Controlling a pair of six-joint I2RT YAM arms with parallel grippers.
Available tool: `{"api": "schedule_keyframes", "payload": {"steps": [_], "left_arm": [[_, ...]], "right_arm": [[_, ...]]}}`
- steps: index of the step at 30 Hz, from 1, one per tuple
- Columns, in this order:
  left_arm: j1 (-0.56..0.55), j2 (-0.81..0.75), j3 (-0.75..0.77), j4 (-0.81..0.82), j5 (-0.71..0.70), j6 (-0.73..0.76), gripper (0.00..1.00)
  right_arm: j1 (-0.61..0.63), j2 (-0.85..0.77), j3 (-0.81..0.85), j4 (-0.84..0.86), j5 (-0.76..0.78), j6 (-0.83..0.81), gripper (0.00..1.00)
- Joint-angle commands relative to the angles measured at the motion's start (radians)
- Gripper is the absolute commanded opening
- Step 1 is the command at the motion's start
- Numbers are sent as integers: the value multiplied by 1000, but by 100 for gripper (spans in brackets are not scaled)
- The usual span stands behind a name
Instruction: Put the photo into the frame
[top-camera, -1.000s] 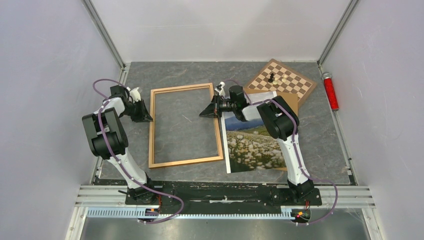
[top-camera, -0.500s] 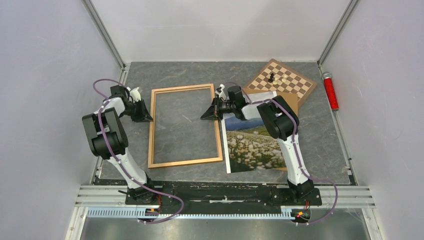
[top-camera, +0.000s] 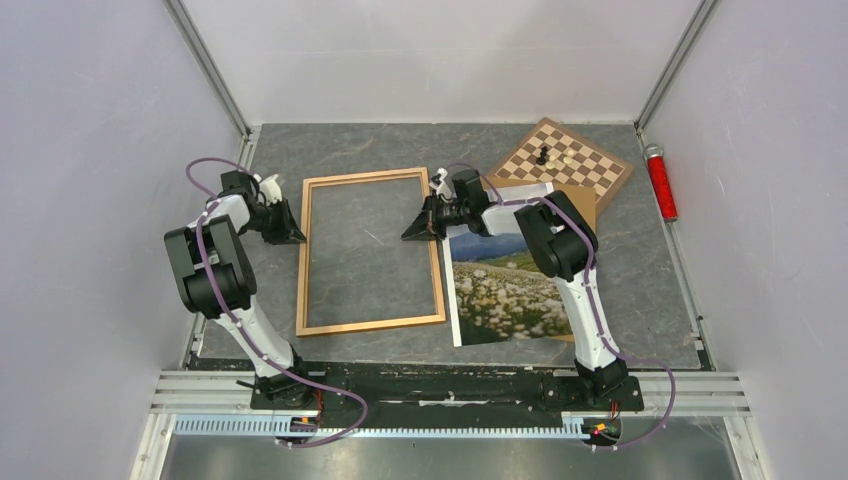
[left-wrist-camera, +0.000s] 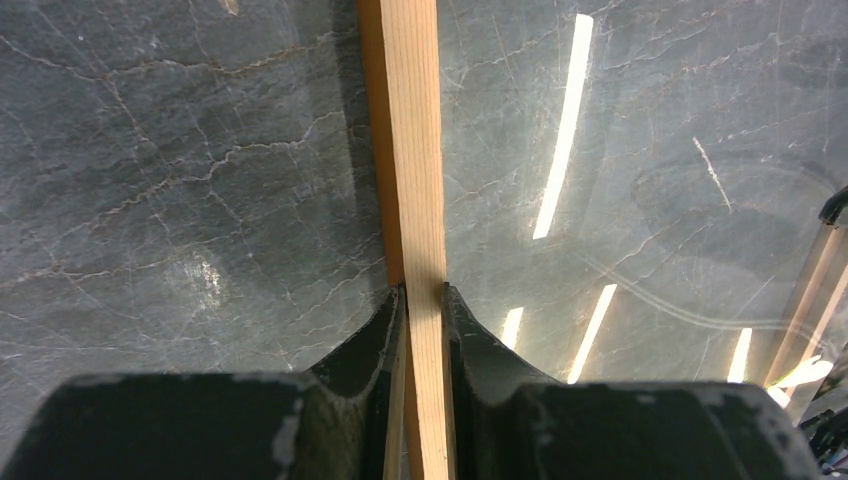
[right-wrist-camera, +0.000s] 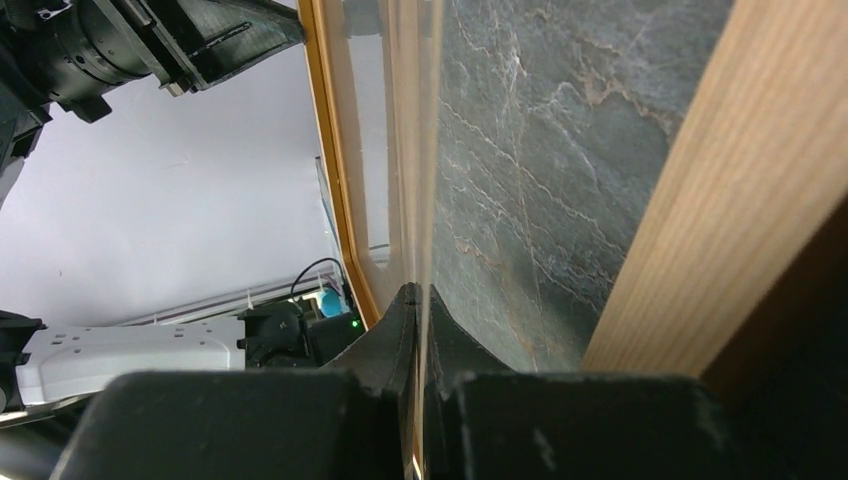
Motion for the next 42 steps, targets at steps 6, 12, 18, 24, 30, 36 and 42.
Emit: {"api": "schedule_keyframes", "payload": {"steps": [6, 12, 18, 24, 30, 36, 42], "left_arm": [[-13, -23, 8, 15, 34, 17, 20], [-12, -23, 9, 19, 25, 17, 20], [-12, -25, 1, 23, 13, 24, 20], [-12, -28, 1, 23, 5, 24, 20], [-13, -38, 0, 24, -1, 19, 20], [-12, -43, 2, 24, -2, 16, 20], [-14, -45, 4, 22, 0, 15, 20]], "right_arm": [[16, -66, 85, -124, 26, -97, 0], [14, -79, 82, -122, 18, -73, 0], [7, -86, 56, -37, 6, 15, 0], [1, -109, 19, 71, -4, 126, 0], [-6, -124, 14, 99, -2, 162, 0], [-9, -133, -1, 82, 11, 158, 0], [-10, -125, 4, 17, 37, 109, 0]]}}
